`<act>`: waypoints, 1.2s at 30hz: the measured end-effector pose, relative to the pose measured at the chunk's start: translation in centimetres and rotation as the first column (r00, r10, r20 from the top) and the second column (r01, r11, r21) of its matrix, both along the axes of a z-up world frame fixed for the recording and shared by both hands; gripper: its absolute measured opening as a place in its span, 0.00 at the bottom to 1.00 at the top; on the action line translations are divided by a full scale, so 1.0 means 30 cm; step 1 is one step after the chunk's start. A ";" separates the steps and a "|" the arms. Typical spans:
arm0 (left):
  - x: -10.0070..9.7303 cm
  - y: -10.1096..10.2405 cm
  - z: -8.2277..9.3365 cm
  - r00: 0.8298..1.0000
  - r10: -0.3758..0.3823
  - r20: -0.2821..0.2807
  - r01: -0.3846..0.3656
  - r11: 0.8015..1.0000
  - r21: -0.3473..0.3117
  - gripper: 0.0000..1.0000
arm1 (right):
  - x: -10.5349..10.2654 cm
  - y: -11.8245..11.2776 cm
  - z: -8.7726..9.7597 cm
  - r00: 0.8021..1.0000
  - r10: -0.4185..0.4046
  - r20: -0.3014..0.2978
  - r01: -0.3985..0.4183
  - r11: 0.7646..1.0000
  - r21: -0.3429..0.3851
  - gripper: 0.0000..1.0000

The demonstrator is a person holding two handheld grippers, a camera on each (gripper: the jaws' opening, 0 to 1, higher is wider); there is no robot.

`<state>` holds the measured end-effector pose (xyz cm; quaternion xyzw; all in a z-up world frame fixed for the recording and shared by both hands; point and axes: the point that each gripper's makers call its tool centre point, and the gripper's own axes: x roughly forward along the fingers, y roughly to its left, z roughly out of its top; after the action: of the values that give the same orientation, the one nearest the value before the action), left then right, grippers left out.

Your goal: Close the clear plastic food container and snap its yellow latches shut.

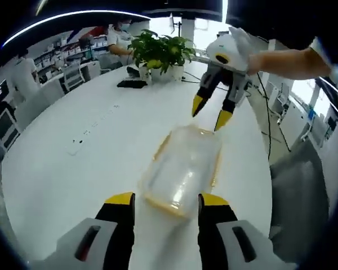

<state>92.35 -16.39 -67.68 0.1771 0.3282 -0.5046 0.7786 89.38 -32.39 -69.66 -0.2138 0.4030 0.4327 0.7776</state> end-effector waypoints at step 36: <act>-0.047 0.001 -0.108 0.877 0.442 -0.188 -0.468 0.876 -0.119 0.23 | -0.028 0.046 -0.057 0.851 -0.504 -0.148 0.523 0.790 0.320 0.28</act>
<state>90.94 -16.36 -70.91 -0.0084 0.3783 -0.3439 0.8594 88.53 -31.01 -71.36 0.0567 0.3840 0.2752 0.8795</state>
